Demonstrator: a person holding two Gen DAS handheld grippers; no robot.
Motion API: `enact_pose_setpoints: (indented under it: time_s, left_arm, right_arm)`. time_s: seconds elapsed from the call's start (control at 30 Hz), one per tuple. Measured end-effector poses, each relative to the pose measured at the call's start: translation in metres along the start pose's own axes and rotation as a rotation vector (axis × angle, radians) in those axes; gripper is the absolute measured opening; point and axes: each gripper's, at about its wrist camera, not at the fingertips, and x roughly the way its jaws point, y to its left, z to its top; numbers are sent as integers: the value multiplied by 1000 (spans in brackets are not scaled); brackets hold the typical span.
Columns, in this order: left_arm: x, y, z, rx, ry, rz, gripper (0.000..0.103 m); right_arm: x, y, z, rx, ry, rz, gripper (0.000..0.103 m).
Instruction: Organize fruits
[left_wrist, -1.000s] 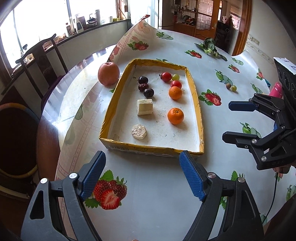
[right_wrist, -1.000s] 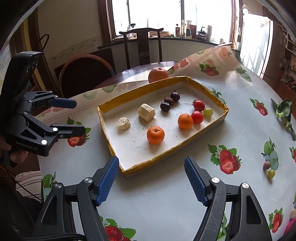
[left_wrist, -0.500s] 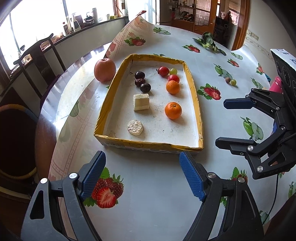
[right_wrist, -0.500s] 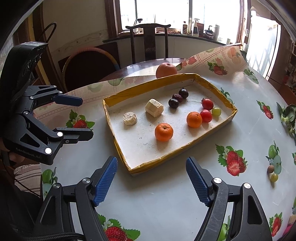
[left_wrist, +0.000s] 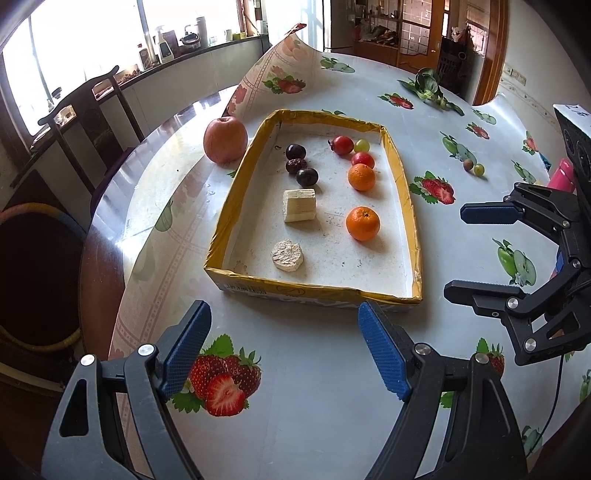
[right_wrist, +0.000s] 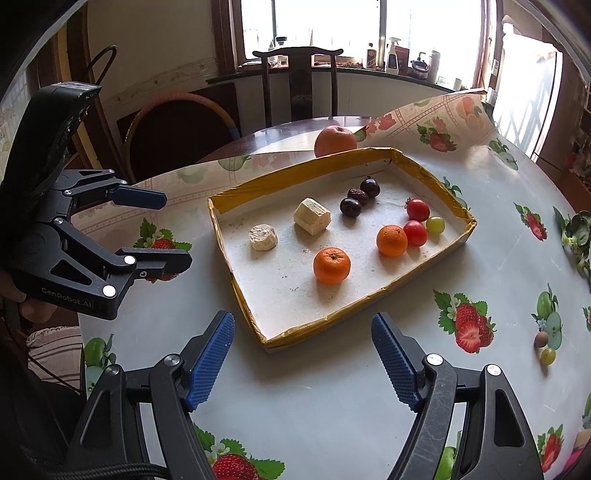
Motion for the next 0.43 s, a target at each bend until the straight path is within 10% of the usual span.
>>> enact_pose_setpoints:
  time_s: [0.43]
  left_arm:
    - [-3, 7, 4, -22, -21, 14, 82]
  right_arm:
    - [6, 2, -1, 7, 15, 9, 79]
